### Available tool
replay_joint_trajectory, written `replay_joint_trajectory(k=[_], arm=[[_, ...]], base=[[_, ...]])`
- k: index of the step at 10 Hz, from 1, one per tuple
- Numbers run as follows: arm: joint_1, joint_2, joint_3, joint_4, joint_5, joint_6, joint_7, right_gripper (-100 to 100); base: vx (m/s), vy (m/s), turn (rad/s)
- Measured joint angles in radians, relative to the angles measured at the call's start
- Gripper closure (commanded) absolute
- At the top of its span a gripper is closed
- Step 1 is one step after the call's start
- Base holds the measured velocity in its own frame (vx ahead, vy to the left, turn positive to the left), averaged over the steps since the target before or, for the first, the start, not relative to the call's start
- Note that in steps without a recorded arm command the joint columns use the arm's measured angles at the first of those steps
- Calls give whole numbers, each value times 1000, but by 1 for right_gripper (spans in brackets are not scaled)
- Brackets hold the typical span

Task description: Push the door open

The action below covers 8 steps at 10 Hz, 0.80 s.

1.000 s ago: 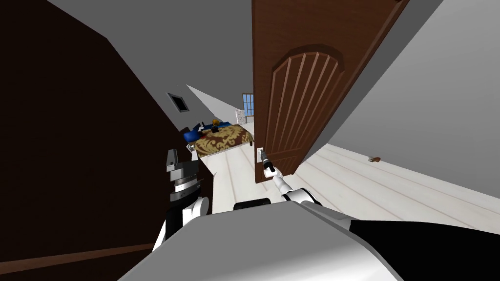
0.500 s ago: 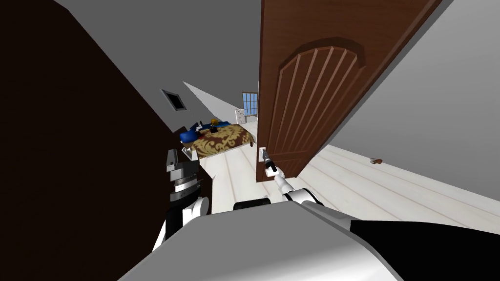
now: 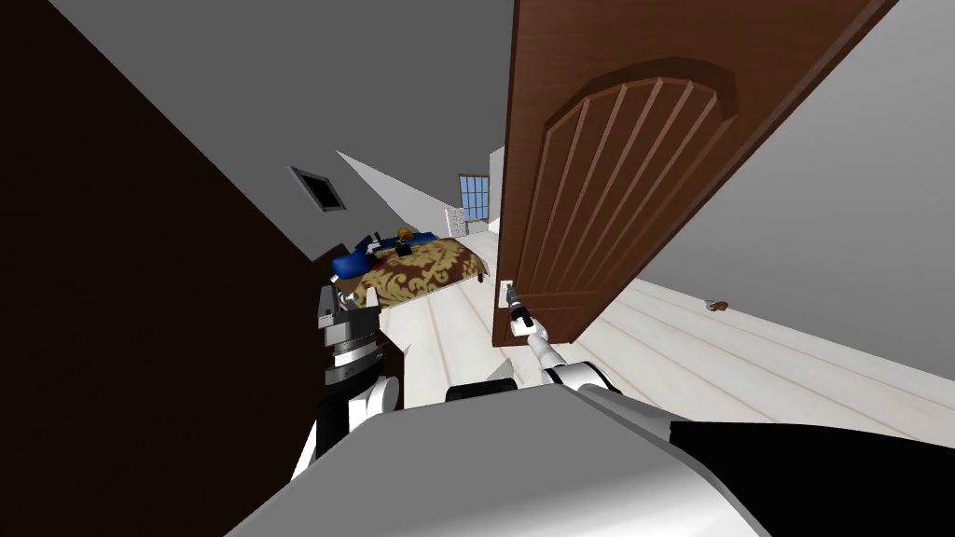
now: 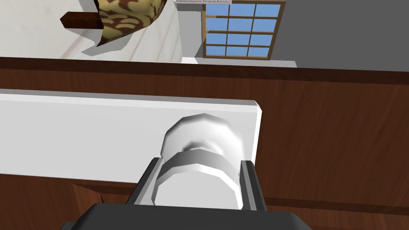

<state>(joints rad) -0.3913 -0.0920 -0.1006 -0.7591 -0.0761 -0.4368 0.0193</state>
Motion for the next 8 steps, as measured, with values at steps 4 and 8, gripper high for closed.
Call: replay_joint_trajectory(k=[4,8], arm=[[0,-6,-35,2,-10,5,12,100],[-9,-21,-80,21,-23,5,25,100]], base=[[132,69,-47],[137,103,-59]])
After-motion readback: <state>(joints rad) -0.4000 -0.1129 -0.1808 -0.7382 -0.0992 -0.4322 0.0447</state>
